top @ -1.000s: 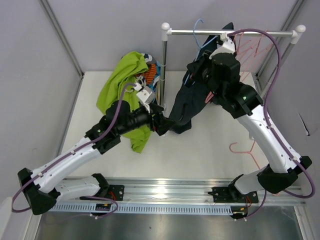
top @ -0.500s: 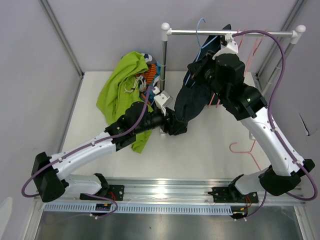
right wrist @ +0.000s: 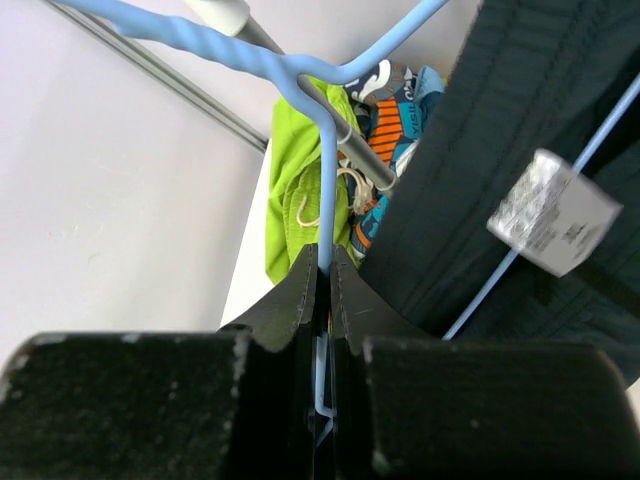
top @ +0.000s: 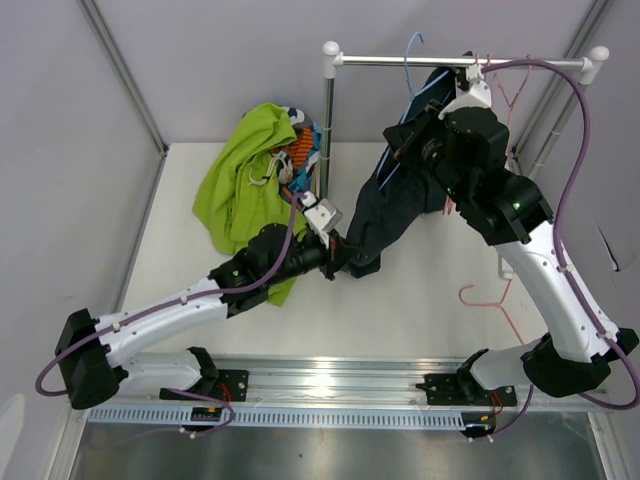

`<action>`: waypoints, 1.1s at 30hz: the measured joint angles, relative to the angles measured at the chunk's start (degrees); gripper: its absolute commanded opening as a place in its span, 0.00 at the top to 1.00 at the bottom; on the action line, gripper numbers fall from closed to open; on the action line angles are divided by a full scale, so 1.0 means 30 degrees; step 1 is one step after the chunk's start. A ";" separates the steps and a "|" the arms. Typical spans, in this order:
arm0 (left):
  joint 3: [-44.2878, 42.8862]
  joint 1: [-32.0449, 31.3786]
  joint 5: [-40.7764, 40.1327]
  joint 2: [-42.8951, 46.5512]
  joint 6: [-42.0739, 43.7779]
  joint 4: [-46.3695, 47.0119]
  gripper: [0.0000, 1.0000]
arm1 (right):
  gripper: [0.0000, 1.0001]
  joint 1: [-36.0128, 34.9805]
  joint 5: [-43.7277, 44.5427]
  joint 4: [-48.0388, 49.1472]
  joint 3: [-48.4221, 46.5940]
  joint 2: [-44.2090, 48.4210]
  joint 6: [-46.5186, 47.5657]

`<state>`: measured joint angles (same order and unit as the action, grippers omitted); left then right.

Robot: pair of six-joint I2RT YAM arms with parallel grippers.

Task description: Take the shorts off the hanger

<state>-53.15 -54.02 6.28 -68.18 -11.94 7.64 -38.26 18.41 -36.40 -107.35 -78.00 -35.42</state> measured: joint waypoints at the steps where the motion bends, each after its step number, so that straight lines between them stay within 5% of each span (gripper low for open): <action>1: 0.0554 -0.0248 -0.0175 0.0430 -0.0022 0.0262 1.00 | 1.00 0.0109 -0.0153 -0.0095 -0.0175 -0.0044 -0.0015; 10: 0.5850 -0.4612 -0.3351 0.5129 -0.1231 0.1625 1.00 | 1.00 0.1202 -0.1996 -0.1698 -0.4014 -0.1749 -0.0758; 17: 0.6528 -0.4969 -0.4903 0.5566 -0.1676 0.1617 1.00 | 1.00 0.1508 -0.2994 -0.2084 -0.4153 -0.1770 -0.1792; 21: 0.4670 -0.5005 -0.5727 0.3628 -0.1501 0.0882 1.00 | 1.00 0.1668 -0.3512 -0.1770 -0.3716 -0.1603 -0.2317; 33: -0.7446 -0.1668 -0.6652 -0.6091 -0.0692 -0.4226 1.00 | 1.00 0.2608 -0.3905 0.0933 0.0874 0.0823 -0.4073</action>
<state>-75.48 -59.02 -13.67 -86.46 -14.02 -5.04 -30.44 6.70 -33.61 -104.73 -75.53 -47.64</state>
